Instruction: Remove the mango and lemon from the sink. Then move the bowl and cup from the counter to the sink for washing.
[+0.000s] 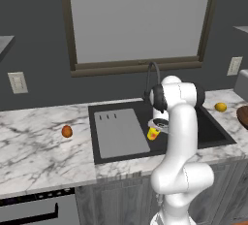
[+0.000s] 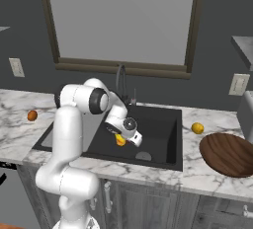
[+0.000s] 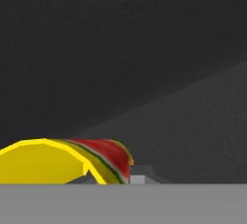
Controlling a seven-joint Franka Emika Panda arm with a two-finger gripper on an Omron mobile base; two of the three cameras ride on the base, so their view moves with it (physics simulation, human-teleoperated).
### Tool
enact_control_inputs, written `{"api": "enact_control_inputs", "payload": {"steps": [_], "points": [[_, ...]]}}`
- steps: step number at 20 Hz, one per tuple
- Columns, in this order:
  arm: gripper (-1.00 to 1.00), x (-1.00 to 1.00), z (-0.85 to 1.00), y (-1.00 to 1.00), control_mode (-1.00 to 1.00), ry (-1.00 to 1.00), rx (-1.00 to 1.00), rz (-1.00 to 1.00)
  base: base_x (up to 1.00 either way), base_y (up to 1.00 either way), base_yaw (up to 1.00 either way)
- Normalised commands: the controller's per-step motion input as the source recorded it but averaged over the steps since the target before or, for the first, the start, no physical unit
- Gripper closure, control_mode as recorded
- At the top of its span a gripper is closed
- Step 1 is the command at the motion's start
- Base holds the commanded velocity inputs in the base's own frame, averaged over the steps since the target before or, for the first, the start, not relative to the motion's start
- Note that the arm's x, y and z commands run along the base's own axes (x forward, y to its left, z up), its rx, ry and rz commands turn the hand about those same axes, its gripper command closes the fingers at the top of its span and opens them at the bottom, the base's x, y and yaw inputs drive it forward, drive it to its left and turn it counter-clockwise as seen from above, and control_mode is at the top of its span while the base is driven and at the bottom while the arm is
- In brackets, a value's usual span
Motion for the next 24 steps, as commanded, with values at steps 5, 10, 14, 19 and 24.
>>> {"api": "enact_control_inputs", "payload": {"steps": [5,10,14,19,24], "points": [[1.0,0.04,-0.11,0.04,-1.0,0.0,0.0,0.0,0.0,0.0,0.0],[1.0,0.01,-0.09,0.09,-1.0,0.0,0.0,0.0,0.0,0.0,0.0],[-1.0,0.01,-0.06,0.12,-1.0,0.0,0.0,0.0,0.0,0.0,0.0],[-1.0,0.01,-0.04,0.11,-1.0,0.0,0.0,0.0,0.0,0.0,0.0],[-1.0,0.0,0.0,0.11,-1.0,0.0,0.0,0.0,0.0,0.0,0.0]]}}
